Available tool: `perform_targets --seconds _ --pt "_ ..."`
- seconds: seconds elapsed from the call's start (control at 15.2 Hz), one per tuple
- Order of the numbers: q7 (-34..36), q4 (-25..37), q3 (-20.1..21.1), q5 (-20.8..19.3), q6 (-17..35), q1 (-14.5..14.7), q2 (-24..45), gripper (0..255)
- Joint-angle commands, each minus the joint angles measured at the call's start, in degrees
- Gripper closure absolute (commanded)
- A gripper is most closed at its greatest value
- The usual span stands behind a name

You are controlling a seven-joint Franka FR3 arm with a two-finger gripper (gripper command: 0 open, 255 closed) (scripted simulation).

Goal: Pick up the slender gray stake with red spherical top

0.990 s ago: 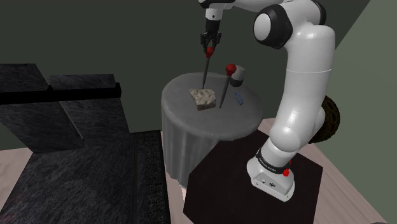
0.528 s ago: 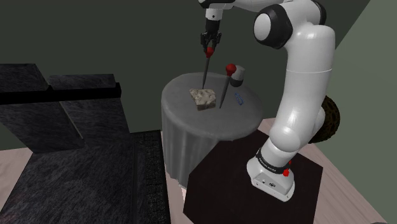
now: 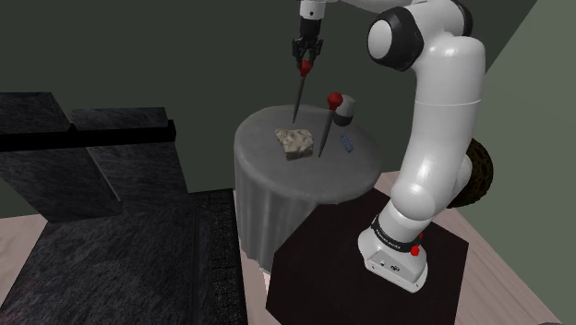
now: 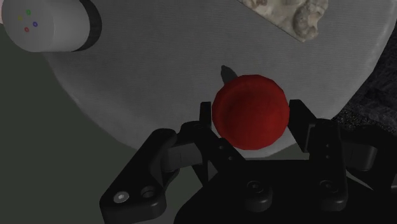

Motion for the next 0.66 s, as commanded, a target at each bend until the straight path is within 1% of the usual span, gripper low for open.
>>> perform_targets --seconds 0.0,0.46,0.59 --pt "0.11 1.95 0.01 0.07 -1.67 -0.14 0.3 255" --pt "0.2 10.11 -0.02 0.58 -8.08 -1.11 2.06 255" --pt "0.2 10.31 -0.02 0.59 -8.23 -1.13 2.11 255"
